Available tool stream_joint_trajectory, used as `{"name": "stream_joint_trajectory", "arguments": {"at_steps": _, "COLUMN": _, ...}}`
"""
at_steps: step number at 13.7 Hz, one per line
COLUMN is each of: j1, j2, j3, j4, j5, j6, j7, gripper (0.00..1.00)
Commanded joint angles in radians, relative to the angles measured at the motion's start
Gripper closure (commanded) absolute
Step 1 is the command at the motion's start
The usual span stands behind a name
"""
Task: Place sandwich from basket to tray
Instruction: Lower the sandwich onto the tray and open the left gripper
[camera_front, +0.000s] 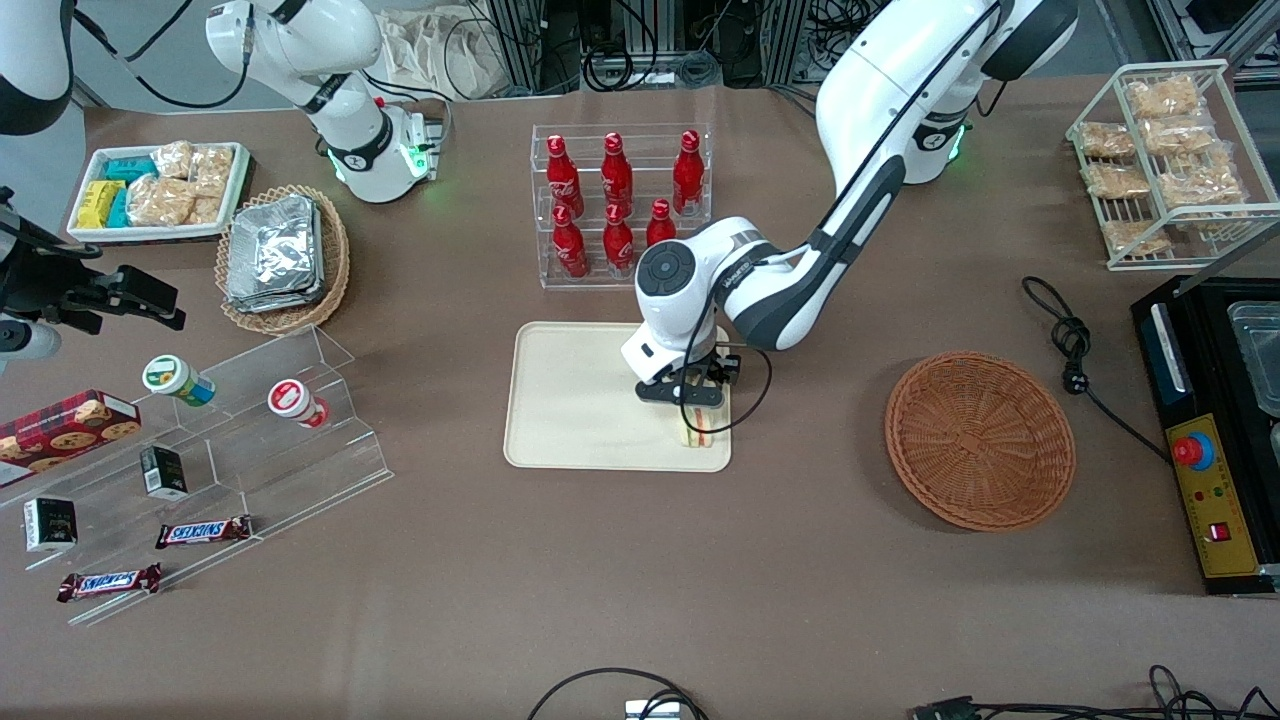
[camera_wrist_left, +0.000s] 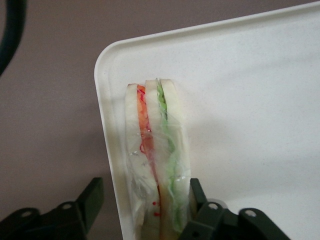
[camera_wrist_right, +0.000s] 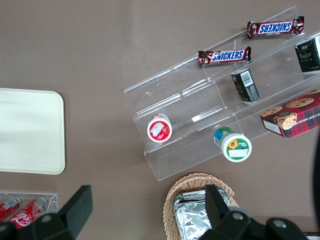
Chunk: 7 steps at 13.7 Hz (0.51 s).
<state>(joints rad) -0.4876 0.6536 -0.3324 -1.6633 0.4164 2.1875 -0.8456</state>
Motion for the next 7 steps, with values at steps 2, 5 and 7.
{"name": "stream_joint_trajectory", "arguments": {"at_steps": 2, "j1": 0.003, "j2": -0.069, "j3": 0.009, "j4": 0.002, "j5": 0.007, "j6": 0.005, "j7": -0.009, "gripper": 0.00}}
{"name": "stream_joint_trajectory", "arguments": {"at_steps": 5, "j1": 0.006, "j2": -0.170, "j3": 0.053, "j4": -0.001, "j5": -0.071, "j6": -0.002, "j7": -0.004, "gripper": 0.00}}
{"name": "stream_joint_trajectory", "arguments": {"at_steps": 7, "j1": 0.053, "j2": -0.234, "j3": 0.087, "j4": -0.003, "j5": -0.196, "j6": -0.015, "j7": 0.139, "gripper": 0.00}}
